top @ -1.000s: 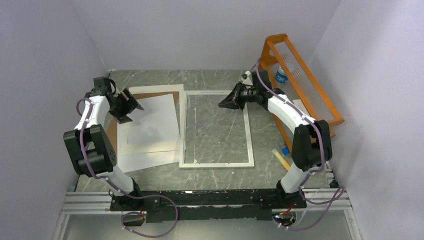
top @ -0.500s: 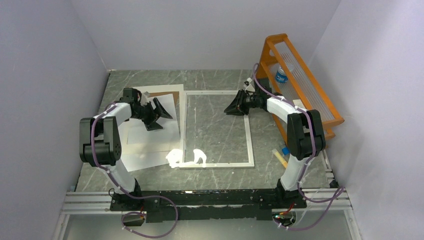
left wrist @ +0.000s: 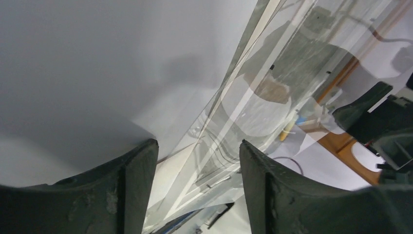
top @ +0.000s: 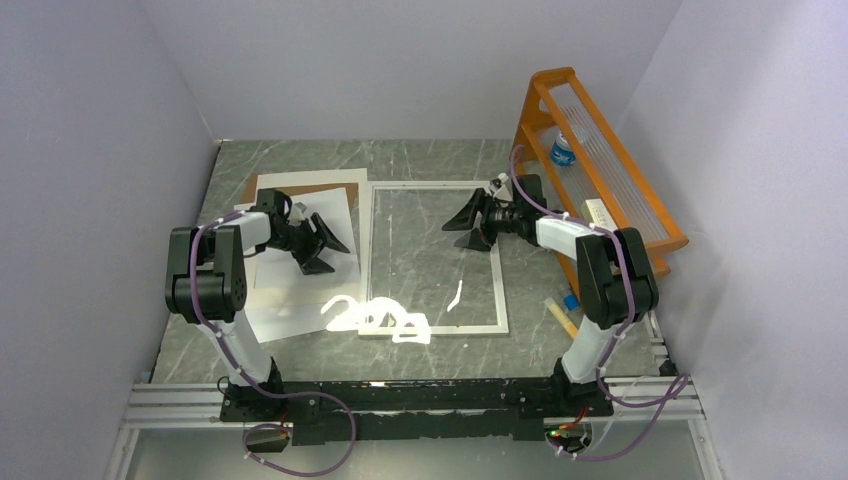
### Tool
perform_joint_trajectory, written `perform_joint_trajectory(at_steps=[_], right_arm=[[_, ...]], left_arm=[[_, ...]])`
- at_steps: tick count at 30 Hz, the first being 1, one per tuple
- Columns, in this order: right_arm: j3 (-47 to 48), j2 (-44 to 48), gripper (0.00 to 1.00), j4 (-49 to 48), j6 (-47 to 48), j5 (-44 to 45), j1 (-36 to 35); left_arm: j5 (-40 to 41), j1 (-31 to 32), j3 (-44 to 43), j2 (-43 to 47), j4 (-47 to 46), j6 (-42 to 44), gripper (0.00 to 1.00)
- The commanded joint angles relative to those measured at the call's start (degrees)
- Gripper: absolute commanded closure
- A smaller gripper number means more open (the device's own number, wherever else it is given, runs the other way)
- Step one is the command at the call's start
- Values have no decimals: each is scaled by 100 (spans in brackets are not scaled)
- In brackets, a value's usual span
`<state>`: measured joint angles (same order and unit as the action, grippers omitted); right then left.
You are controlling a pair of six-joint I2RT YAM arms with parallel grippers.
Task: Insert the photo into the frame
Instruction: Place the photo frame item in the photo frame.
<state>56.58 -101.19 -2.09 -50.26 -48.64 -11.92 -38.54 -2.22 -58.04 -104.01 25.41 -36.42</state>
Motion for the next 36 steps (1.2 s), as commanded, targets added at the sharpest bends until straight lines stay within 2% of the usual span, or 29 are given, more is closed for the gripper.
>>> perform_joint_trajectory(at_steps=[1,6,11,15,21,23,26,31,34,36], right_arm=[[-244,546,30,-1076,-624,-444,-30],[-278,664,30,-1009,-787,-417,-246],[-1,742,31,-6,-302,92,-450],[41,929,31,677,-105,650,-460],[-270,1217,35,511,-310,721,-461],[-450,1338,33,265,-494,626,-466],[-648,1594,24,9,-663,601,-461],[-497,1613,14,913,-550,851,-451],[-459,1524,15,1281,-586,774,-444],[-555,1629,23,1092,-753,688,-435]], left_arm=[[-415,28,333,16,-450,-510,37],[-535,28,669,191,-1016,-1241,47],[-576,39,1049,432,-1779,-2074,51],[-444,46,1215,604,-2011,-2529,54],[-309,69,1578,797,-2728,-3434,59],[-235,102,1638,849,-2834,-3669,60],[-159,147,1718,905,-2898,-3916,60],[-74,176,1763,949,-2736,-4085,59],[-36,180,1793,927,-2661,-4151,57],[-39,178,1841,909,-2689,-4221,57]])
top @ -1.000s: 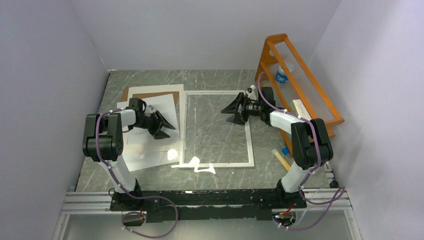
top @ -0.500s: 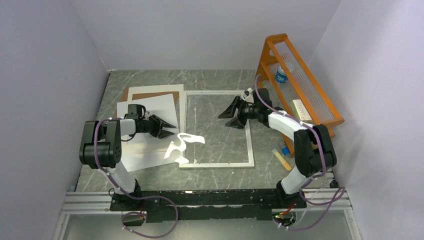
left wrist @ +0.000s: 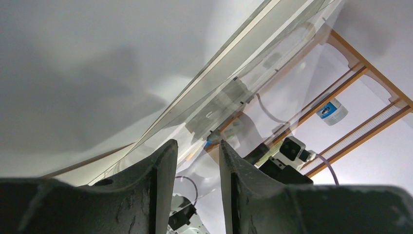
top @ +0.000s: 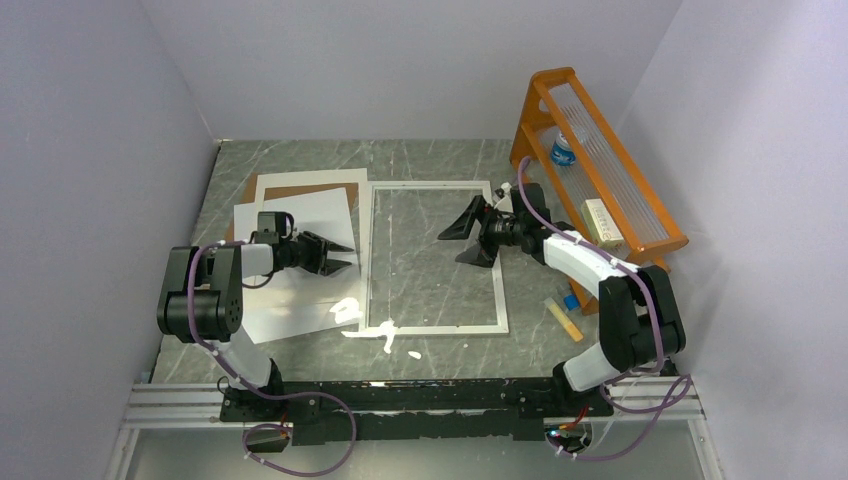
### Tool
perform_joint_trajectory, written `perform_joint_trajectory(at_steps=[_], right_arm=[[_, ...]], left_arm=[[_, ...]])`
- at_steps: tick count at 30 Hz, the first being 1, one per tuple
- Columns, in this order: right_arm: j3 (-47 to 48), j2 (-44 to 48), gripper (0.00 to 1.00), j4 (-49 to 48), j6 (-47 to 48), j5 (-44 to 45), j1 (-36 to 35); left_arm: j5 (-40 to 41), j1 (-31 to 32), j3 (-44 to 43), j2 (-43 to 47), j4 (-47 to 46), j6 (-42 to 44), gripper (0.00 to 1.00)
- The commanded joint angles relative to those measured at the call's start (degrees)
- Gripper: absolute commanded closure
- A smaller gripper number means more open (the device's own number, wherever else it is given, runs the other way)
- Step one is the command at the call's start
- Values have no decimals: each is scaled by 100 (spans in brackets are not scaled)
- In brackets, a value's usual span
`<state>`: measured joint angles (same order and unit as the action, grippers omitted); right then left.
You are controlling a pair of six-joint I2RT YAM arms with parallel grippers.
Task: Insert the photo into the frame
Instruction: Place the photo frame item in the photo frame.
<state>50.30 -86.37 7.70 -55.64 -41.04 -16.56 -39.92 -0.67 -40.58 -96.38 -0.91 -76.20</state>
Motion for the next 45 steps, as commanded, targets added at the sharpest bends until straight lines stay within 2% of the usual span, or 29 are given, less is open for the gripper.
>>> perform_joint_trajectory(at_steps=[1,5,8,12,14,16,20,25,32,37,41,45], right_arm=[[48,218,27,-40,-287,-93,30],[-217,632,44,-894,-528,73,30],[-509,916,49,-1516,-709,474,30],[-290,657,77,-1222,-516,659,30],[-32,494,91,-720,-104,726,55],[268,278,99,-2,464,743,142],[969,-278,100,1152,1706,563,393],[1911,-1098,100,2374,3166,562,526],[2335,-1391,100,2150,3594,1134,531],[2493,-1396,100,1882,3974,1606,531],[2827,-1636,100,2057,4364,1630,531],[3027,-1774,100,2112,4656,1445,532]], left_arm=[[106,23,128,147,-70,-288,56],[117,32,164,142,-113,-328,56],[133,32,110,116,-91,-257,55],[262,36,-124,165,282,127,51],[323,32,-320,196,500,431,47],[416,32,-555,222,822,791,43],[371,36,-1116,124,1357,1667,33],[-68,37,-1780,-353,2012,2828,28],[23,269,-2134,-715,2742,3896,26],[67,373,-2152,-902,2886,4183,26],[-26,415,-2183,-1057,2887,4307,22],[80,474,-2286,-1140,2921,4398,24]])
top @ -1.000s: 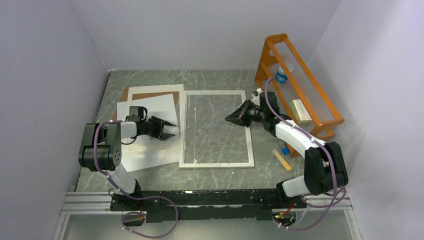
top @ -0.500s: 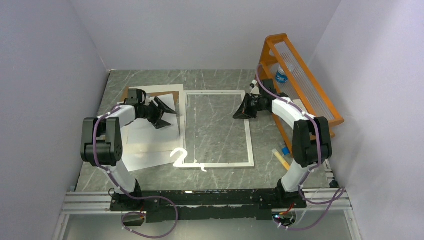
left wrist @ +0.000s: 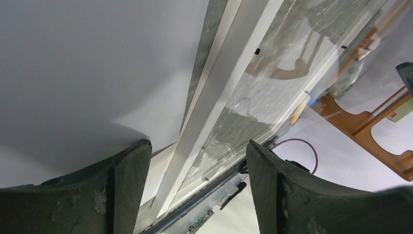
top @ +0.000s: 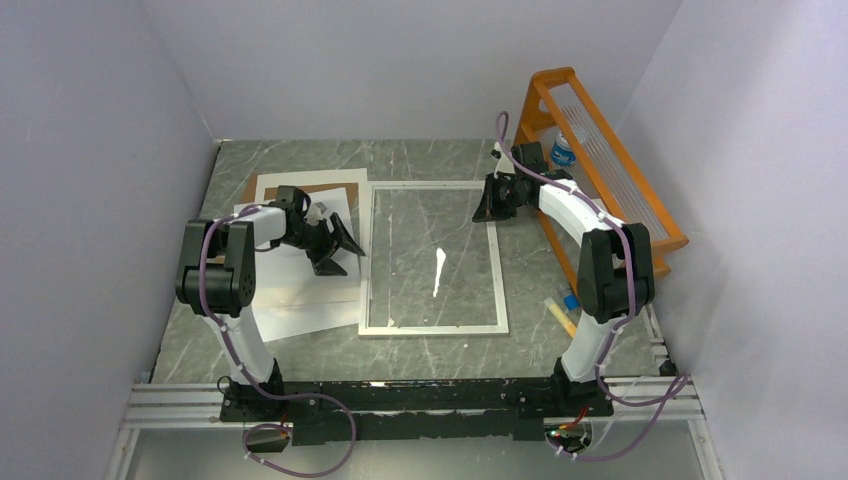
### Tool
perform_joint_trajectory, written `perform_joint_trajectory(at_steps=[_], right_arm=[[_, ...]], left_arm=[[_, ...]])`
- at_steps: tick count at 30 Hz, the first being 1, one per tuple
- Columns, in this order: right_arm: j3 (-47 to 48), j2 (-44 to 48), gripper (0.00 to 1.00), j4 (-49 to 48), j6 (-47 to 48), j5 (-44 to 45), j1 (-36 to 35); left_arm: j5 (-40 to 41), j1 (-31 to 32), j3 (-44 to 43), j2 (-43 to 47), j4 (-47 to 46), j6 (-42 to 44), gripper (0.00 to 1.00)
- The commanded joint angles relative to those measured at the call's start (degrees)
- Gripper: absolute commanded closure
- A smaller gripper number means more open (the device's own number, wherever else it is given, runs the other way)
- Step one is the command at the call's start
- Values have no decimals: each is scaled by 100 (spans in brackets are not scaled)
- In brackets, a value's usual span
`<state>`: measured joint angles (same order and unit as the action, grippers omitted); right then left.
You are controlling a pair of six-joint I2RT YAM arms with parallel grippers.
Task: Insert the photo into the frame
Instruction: Place the photo frame item in the photo frame.
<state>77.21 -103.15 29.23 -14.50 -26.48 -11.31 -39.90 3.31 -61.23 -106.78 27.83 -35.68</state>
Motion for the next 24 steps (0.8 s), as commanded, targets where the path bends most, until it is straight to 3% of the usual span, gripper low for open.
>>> perform_joint_trajectory(at_steps=[1,16,24], right_arm=[[332,-85,100,-81,601,-65,6],[56,255,100,-735,1027,-352,6],[100,176,100,-789,1014,-542,6]], left_arm=[[114,93,-250,-113,59,363,24],[300,187,-396,-272,134,431,26],[438,246,-404,-357,118,354,33]])
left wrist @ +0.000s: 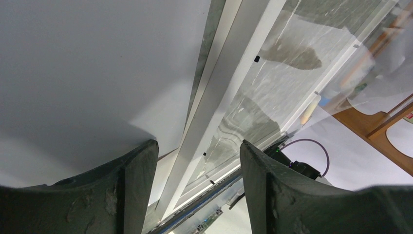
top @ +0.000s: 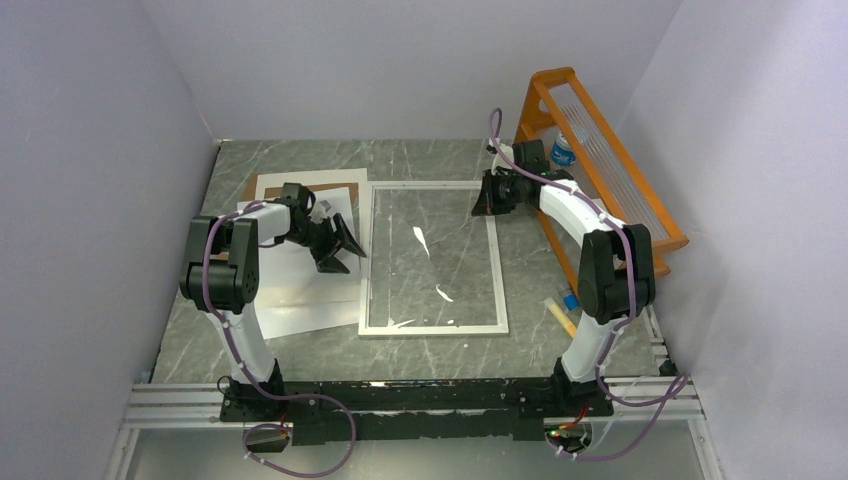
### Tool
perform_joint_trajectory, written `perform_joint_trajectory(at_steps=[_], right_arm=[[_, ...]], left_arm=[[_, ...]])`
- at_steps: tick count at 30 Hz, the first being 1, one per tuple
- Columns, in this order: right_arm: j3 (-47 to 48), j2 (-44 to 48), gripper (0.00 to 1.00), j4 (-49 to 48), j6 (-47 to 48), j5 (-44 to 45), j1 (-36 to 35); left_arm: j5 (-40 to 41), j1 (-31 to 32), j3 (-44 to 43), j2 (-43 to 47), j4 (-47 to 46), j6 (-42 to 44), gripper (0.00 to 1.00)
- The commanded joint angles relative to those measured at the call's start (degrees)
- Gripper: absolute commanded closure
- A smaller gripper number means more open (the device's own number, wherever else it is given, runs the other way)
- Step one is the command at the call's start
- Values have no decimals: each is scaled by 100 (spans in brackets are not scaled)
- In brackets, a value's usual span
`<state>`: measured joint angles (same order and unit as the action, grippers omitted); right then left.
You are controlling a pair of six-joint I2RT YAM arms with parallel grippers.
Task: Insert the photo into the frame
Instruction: Place the photo frame item in the photo frame.
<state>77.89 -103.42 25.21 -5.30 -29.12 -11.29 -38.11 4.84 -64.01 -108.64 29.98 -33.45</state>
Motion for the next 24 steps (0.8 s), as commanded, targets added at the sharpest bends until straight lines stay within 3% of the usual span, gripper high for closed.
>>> perform_joint_trajectory(at_steps=[1,6,12,15,19,24], right_arm=[[22,187,100,-397,72,-338,12],[2,120,100,-385,-109,-434,-1],[-219,65,44,-432,-1099,-595,179],[-879,440,29,-1052,-1793,-1145,300],[-1410,844,22,-1532,-2457,-1713,329],[-1956,1235,21,-1996,-3065,-1935,301]], left_arm=[[266,102,-132,-175,-109,124,33],[297,130,-134,-184,-167,72,33],[352,140,-102,-147,-197,-6,33],[227,157,34,-47,-321,-160,32],[41,204,304,80,-612,-433,32],[-105,286,542,201,-984,-812,32]])
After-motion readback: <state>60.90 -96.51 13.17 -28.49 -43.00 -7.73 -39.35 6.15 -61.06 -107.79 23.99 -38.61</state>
